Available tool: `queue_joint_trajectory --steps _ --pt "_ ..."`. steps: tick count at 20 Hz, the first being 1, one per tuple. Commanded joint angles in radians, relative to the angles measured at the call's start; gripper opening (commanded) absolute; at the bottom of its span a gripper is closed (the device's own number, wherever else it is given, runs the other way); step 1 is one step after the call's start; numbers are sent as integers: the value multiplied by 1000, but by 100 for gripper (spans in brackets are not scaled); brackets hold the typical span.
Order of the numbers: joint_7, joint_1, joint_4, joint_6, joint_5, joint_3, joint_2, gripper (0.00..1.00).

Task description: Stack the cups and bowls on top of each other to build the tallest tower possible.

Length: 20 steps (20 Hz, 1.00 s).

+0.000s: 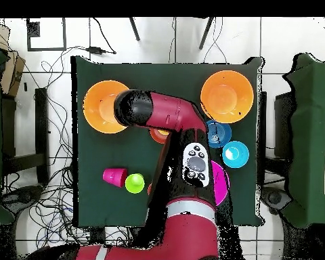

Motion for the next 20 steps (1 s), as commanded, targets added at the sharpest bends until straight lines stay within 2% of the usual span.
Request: queue_joint_trajectory --steps 1,14,20 --pt "-28 -7 -45 117 -34 62 21 100" --pt "-37 -6 -62 124 -45 59 29 100" --pt "-67 -38 -39 132 -37 78 7 100"
